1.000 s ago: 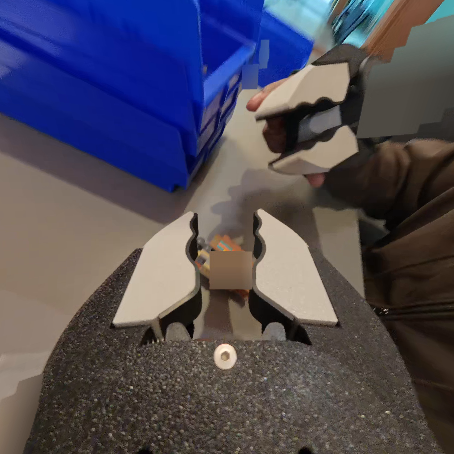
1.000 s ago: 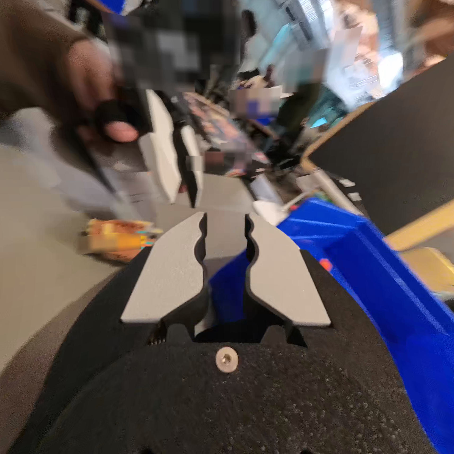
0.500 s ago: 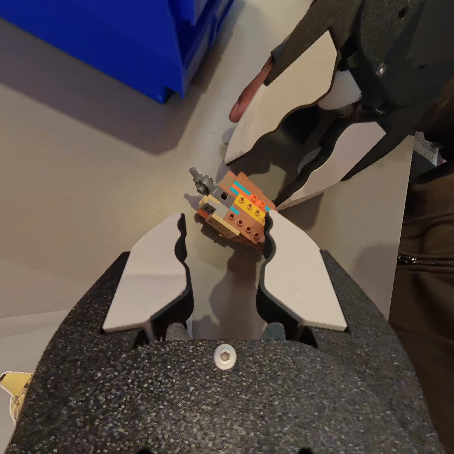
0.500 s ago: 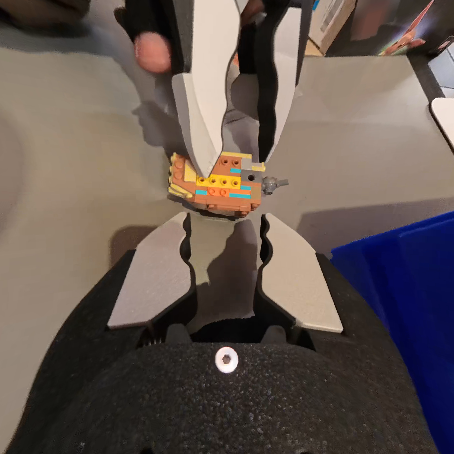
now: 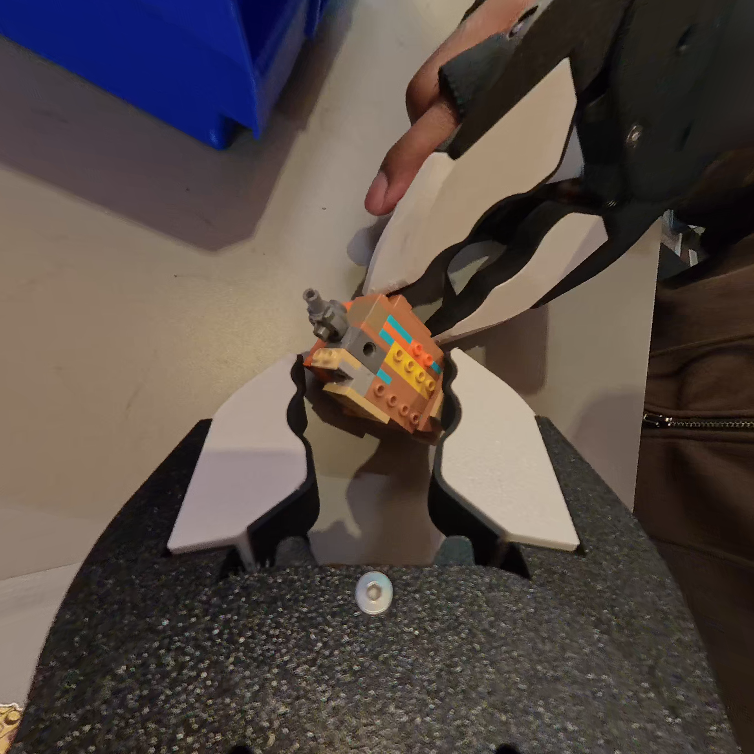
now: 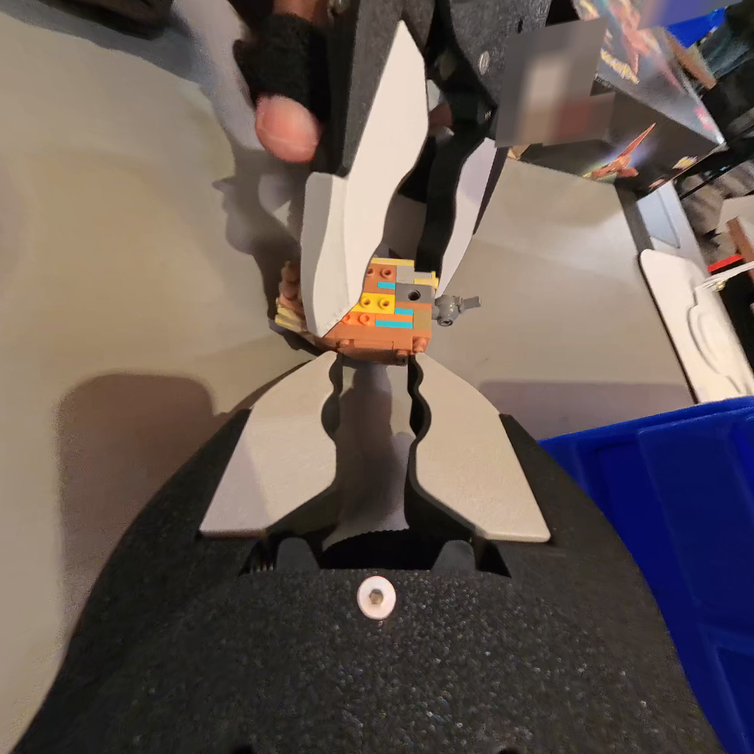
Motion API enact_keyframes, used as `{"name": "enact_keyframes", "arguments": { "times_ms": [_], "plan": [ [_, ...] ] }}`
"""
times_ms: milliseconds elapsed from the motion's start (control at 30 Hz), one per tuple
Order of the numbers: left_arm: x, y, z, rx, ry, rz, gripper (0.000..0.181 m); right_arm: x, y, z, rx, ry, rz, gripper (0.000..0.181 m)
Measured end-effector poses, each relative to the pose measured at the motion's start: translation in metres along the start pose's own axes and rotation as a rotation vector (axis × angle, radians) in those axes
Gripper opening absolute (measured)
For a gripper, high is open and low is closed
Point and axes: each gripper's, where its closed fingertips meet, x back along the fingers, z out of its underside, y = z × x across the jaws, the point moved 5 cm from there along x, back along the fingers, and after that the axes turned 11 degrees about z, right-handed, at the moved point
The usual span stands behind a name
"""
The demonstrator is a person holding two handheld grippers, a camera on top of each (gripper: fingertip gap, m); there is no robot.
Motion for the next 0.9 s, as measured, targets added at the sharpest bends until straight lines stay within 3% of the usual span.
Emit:
{"name": "enact_keyframes", "arguments": {
  "times_ms": [233, 600, 733, 900],
  "plan": [
    [0.004, 0.005, -0.011, -0.113, -0.070, -0.058, 0.056, 0.001, -0.009, 0.004, 0.026, -0.009, 0.066, 0.032],
    [0.002, -0.006, -0.032, -0.490, -0.151, -0.242, 0.055, 0.022, -0.033, 0.000, -0.374, -0.117, -0.119, 0.047],
    [0.001, -0.014, -0.035, -0.658, -0.160, -0.297, 0.055, 0.023, -0.034, 0.000, -0.353, -0.121, -0.103, 0.047],
    [0.003, -0.018, -0.033, -0.710, -0.174, -0.255, 0.055, 0.023, -0.032, -0.001, -0.345, -0.130, -0.114, 0.041]
  ]
}}
